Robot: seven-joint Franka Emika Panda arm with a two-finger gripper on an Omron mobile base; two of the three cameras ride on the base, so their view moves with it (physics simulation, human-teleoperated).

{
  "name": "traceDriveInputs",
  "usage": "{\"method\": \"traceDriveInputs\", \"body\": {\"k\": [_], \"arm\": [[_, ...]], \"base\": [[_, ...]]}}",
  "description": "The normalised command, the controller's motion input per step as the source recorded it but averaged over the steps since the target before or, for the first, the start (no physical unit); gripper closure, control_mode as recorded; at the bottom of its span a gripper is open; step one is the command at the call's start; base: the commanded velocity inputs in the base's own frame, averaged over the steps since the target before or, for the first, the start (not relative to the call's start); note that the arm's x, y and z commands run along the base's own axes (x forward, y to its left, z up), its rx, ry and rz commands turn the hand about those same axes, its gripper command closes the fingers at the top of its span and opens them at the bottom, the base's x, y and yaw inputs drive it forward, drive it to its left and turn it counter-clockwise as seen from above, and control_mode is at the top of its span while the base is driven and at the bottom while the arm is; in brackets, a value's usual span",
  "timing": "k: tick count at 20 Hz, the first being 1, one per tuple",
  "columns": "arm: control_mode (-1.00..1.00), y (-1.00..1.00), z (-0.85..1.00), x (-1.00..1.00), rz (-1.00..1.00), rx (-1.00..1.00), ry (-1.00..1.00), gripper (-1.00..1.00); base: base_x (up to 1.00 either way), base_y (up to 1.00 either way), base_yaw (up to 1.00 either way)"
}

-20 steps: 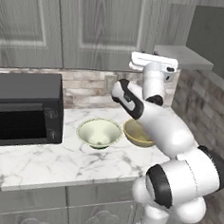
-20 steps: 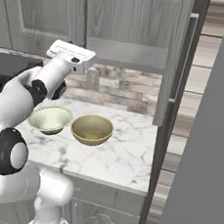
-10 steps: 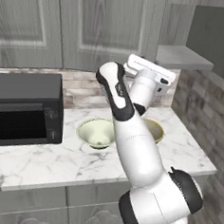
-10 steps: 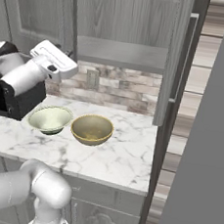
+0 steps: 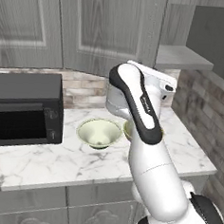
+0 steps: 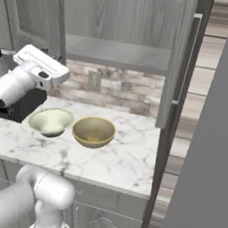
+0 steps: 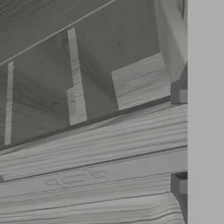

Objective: Open the cabinet. Pick the bowls from the counter and place them in the cabinet. Then close the cabinet.

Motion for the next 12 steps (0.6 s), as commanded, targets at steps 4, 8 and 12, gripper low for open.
{"method": "traceDriveInputs", "body": {"k": [4, 8, 12], "arm": [[-1.00, 0.57, 0.00, -1.00, -0.13, 0.12, -0.05, 1.00], [-1.00, 0.71, 0.00, -1.00, -0.11, 0.10, -0.02, 1.00], [-1.00, 0.09, 0.29, -1.00, -0.08, 0.14, -0.01, 1.00]], "base": [[0.00, 0.00, 0.00], [0.00, 0.00, 0.00], [0.00, 0.00, 0.00]]}}
